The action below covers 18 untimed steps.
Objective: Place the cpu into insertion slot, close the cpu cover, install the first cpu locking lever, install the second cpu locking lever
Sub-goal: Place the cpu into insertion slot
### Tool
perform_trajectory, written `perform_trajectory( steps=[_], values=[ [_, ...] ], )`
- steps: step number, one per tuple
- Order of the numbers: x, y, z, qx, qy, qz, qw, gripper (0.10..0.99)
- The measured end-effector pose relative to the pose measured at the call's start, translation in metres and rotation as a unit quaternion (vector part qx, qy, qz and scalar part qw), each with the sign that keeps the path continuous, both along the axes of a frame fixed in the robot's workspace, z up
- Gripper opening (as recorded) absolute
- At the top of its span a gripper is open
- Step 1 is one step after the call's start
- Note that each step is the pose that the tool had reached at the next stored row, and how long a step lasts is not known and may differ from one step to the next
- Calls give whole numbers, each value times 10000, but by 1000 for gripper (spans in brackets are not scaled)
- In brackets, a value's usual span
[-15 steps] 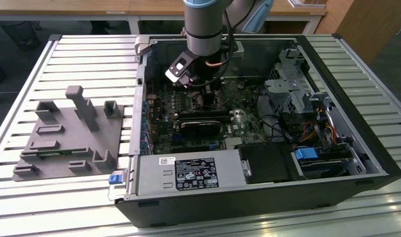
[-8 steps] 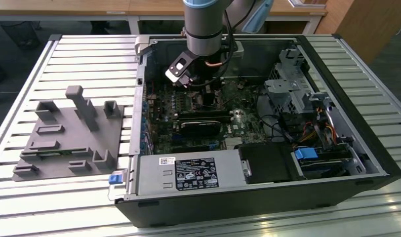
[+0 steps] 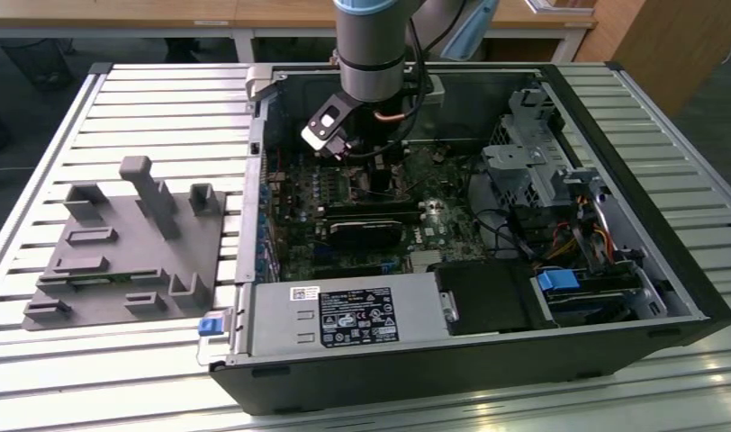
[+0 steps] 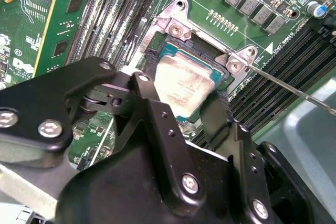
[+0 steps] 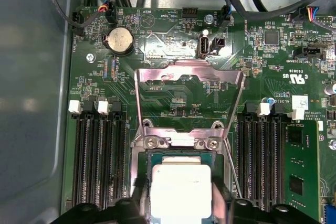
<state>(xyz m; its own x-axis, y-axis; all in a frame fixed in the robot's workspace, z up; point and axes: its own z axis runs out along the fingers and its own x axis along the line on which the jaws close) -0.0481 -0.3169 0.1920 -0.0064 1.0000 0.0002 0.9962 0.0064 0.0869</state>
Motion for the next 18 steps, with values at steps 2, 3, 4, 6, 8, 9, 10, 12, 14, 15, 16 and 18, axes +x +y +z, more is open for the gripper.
perform_trajectory(
  steps=[2,3,4,6,8,9,10,12,14,15,16,18],
  values=[
    [-1,-1,4,2,1,0,10000,596],
    [0,-1,7,6,1,0,10000,537],
    [0,0,9,8,0,0,10000,537],
    [0,0,13,10,0,-3,10000,537],
    [0,-7,13,9,0,-10,10000,537],
    [0,-11,14,9,0,-13,10000,537],
    [0,-14,13,9,0,-15,10000,537],
    [0,-17,14,7,0,-19,10000,537],
    [0,-17,14,5,1,-38,10000,537],
    [0,-18,14,5,0,-67,10000,537],
    [0,-18,13,5,0,-115,9999,537],
    [0,-18,13,5,0,-180,9998,537]
  ],
)
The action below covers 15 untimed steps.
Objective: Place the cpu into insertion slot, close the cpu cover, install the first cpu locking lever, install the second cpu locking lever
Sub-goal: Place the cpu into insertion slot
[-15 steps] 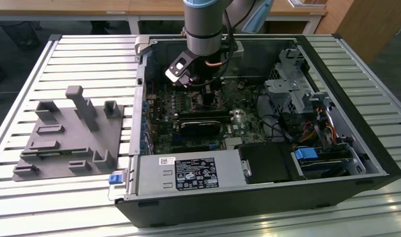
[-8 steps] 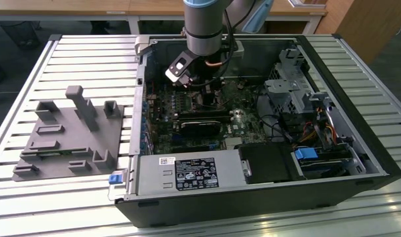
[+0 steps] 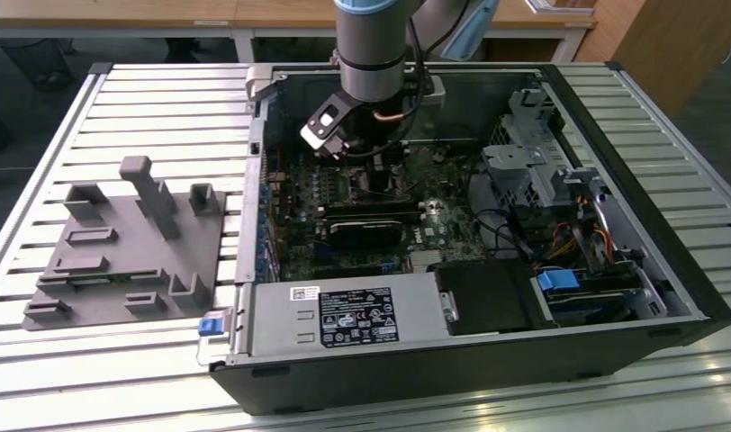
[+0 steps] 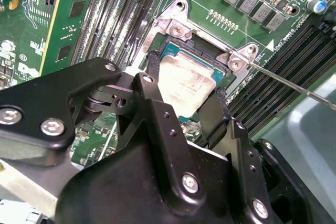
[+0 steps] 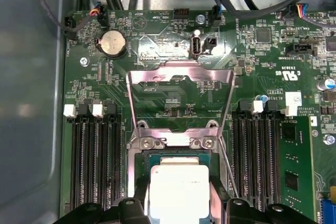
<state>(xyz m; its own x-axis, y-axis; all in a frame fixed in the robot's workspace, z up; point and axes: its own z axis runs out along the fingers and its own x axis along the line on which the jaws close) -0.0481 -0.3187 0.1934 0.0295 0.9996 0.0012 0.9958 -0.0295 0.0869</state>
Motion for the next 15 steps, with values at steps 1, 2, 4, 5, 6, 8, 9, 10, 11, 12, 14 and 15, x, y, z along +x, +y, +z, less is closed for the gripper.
perform_trajectory(
  steps=[1,2,4,5,6,8,9,10,11,12,14,15],
  values=[
    [-2,0,0,-1,0,-2,10000,537],
    [-2,0,0,-1,0,-2,10000,537],
    [-3,0,-3,0,0,1,10000,537],
    [-3,0,-5,0,0,5,10000,537],
    [-3,0,-7,0,-1,10,10000,537],
    [-4,0,-12,-1,0,15,10000,537],
    [-4,0,-15,-1,1,16,10000,537],
    [-4,0,-16,-1,0,16,10000,537],
    [-4,0,-17,-1,0,15,10000,549],
    [-3,0,-17,-1,0,16,10000,549],
    [-4,0,-17,-1,0,16,10000,612],
    [-4,0,-18,-1,0,16,10000,612]
  ],
)
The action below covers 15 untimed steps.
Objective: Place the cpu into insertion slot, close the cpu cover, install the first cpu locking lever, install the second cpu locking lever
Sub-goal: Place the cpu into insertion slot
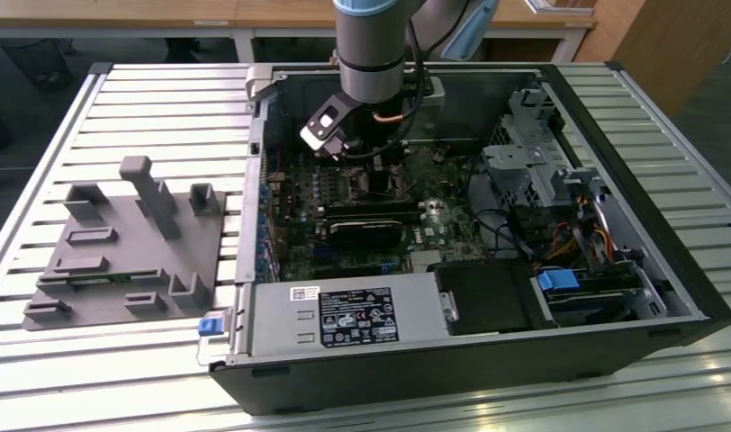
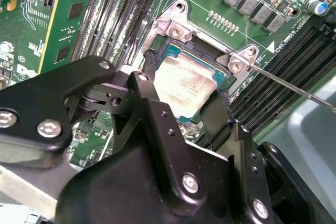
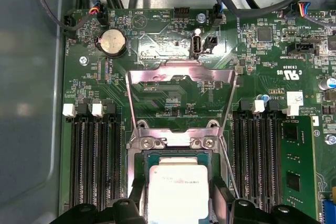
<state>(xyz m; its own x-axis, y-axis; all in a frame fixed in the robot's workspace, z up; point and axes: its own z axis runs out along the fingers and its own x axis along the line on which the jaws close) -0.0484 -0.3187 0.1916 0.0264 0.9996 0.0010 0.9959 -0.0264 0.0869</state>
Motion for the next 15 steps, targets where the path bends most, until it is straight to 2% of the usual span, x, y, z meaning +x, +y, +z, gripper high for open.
perform_trajectory(
  steps=[7,13,14,15],
  values=[
    [0,0,20,8,0,0,10000,612],
    [0,0,125,12,2,0,10000,612],
    [3,0,136,12,8,1,10000,600],
    [4,0,145,12,15,1,10000,537]
  ],
)
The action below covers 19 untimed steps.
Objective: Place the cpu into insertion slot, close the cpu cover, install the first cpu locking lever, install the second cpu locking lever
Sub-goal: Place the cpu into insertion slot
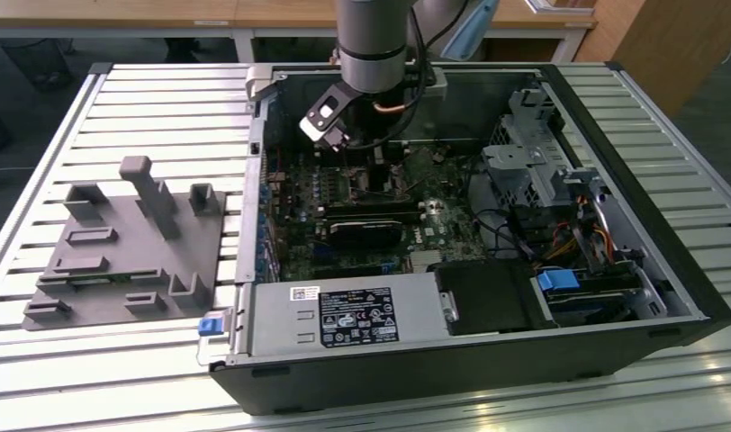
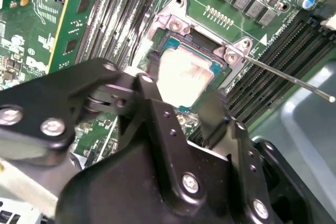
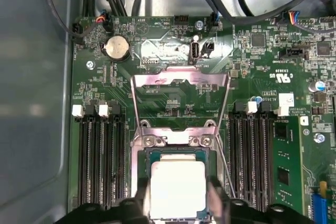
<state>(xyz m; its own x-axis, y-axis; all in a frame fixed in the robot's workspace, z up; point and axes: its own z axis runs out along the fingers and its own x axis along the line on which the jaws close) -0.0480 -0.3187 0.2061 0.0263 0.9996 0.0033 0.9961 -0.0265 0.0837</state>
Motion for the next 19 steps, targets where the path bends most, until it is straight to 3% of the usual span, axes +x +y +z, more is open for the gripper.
perform_trajectory(
  steps=[1,3,4,6,7,9,13,19],
  values=[
    [3,1,5,0,9,0,10000,537],
    [14,1,10,1,34,0,10000,416],
    [20,0,13,0,50,-1,10000,416],
    [32,0,18,0,76,-1,10000,302],
    [39,0,20,0,88,-1,10000,302],
    [46,0,23,1,105,0,9999,184],
    [46,0,32,0,111,-1,9999,106],
    [46,0,53,0,112,-1,9999,106]
  ],
)
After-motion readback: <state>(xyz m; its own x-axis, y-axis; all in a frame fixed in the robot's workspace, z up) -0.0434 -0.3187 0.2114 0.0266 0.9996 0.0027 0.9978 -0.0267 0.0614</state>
